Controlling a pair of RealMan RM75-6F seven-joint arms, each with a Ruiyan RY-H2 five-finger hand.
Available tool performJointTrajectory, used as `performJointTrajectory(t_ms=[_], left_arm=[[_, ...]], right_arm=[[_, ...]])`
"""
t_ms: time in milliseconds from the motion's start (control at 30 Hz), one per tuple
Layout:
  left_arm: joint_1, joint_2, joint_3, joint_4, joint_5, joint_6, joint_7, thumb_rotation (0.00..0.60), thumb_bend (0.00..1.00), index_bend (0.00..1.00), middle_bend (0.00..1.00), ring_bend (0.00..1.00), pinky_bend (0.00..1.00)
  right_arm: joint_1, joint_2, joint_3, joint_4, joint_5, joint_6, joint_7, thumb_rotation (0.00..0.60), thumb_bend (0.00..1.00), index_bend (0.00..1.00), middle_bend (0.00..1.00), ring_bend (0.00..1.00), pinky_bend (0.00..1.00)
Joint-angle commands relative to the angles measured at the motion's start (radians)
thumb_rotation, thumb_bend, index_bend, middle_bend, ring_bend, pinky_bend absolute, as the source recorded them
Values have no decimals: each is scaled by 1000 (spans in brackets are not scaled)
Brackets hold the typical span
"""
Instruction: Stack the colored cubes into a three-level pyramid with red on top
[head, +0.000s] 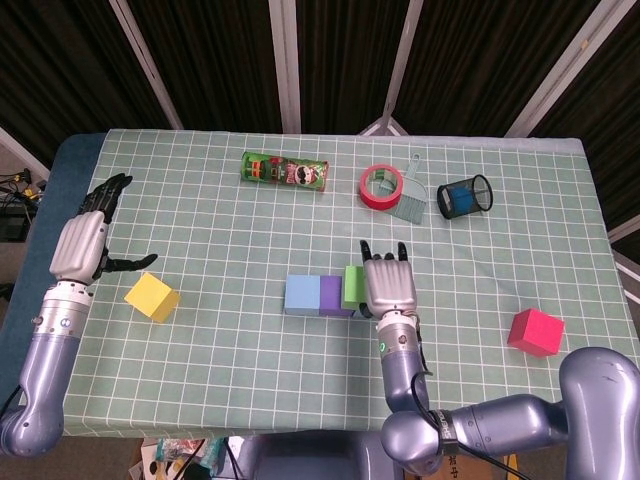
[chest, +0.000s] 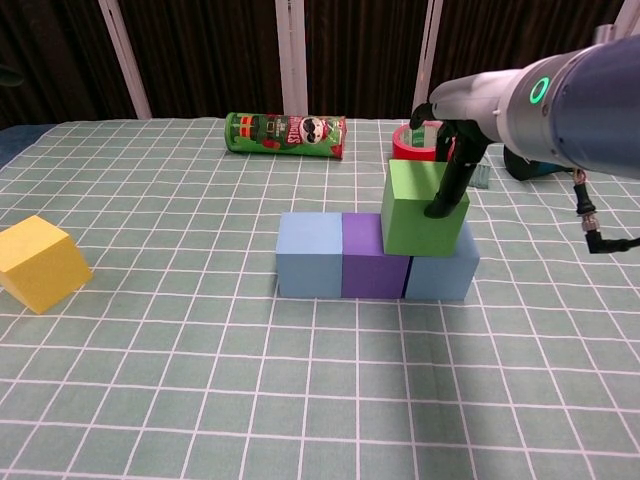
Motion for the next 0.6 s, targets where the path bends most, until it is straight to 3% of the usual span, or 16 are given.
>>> performJointTrajectory(t_ms=[33,600], left_arm=[[0,0,0,0,0,0,0,600,102,0,21,0,0],[1,1,0,-1,3,2,-3,600,102,0,22,0,0]], right_arm=[[0,-2,0,0,-2,0,0,600,270,0,442,256,0],[-3,-4,1,-5,-7,7,-5,600,270,0,442,256,0]])
